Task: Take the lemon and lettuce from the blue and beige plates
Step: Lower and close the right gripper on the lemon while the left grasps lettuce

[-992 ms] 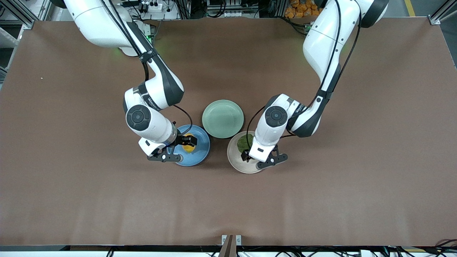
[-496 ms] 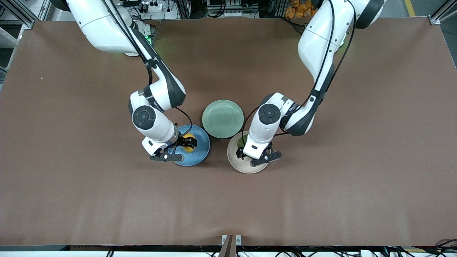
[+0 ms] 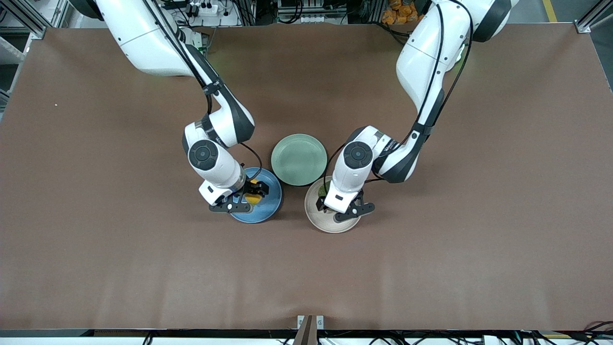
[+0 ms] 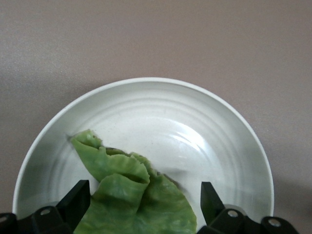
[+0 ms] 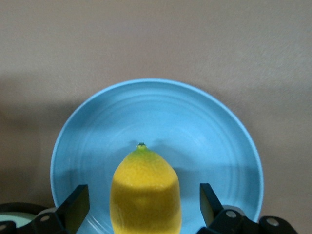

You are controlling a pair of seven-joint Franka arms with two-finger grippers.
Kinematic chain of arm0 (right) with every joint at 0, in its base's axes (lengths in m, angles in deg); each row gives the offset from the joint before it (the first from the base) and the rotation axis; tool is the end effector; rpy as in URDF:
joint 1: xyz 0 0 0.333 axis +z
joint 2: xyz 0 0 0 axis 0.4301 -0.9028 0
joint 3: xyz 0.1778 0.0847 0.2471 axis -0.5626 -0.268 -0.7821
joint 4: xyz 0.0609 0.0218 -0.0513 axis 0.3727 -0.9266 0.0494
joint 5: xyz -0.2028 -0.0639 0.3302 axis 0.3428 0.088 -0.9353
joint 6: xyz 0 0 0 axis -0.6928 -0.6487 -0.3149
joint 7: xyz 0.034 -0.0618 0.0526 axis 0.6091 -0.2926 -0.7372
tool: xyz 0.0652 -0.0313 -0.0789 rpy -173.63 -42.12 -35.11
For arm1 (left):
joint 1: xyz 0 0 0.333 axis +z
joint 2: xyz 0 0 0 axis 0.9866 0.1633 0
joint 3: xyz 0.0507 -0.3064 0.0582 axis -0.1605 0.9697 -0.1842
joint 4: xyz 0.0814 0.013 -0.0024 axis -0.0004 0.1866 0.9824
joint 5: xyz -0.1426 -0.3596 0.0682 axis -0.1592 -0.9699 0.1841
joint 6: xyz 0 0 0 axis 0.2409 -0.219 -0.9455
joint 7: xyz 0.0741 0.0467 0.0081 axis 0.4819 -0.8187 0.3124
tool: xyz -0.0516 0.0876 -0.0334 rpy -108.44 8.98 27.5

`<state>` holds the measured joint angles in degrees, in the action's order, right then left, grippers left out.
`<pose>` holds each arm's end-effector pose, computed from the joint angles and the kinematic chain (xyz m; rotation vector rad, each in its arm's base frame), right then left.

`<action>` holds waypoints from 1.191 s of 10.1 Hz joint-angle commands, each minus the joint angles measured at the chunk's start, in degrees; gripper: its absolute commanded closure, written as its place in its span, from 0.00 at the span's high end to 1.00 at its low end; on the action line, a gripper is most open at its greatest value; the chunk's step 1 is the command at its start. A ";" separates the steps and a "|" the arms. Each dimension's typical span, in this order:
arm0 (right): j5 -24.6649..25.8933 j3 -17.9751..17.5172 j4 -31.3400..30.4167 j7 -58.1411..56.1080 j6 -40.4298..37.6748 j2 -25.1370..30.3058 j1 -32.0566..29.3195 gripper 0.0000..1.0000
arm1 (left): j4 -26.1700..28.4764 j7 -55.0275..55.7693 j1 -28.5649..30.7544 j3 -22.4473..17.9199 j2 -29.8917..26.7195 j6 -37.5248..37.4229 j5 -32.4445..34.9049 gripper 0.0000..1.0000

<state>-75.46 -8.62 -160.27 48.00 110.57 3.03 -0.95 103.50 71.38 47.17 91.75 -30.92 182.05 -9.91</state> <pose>0.5879 0.3162 0.2175 -3.0325 0.0755 -0.0049 0.5888 -0.4324 0.1853 2.9849 0.4655 0.1760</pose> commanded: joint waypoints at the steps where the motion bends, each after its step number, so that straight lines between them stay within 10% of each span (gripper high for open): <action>1: 1.05 0.29 -0.25 2.32 1.59 -0.60 1.23 1.00 | -1.26 1.97 -1.02 -0.66 1.01 0.34 1.08 1.00; 2: 1.05 0.38 -0.25 2.23 1.59 -0.69 1.23 0.89 | -1.34 1.97 -1.98 -0.66 1.62 0.34 1.17 1.00; 4: 1.31 0.38 -0.16 2.23 1.51 -0.69 1.23 0.37 | -1.26 1.80 -2.16 -0.75 2.59 0.34 1.34 1.00; 5: 1.40 0.38 -0.07 2.06 1.50 -0.69 1.23 0.28 | -1.26 1.71 -2.08 -0.75 2.60 0.34 1.35 0.85; 7: 2.89 0.38 -0.07 1.97 1.24 -0.61 1.15 0.17 | -1.26 1.97 -2.08 -0.66 2.25 0.16 0.91 0.03; 12: 2.55 0.29 0.98 1.35 -5.94 4.12 -1.39 0.09 | -1.26 1.97 -1.64 -0.75 -0.12 -1.50 0.91 0.00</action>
<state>-73.84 -7.91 -159.11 48.64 108.62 3.63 -0.80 102.05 71.44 45.58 91.55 -30.00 181.83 -9.90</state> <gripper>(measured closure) 0.374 0.956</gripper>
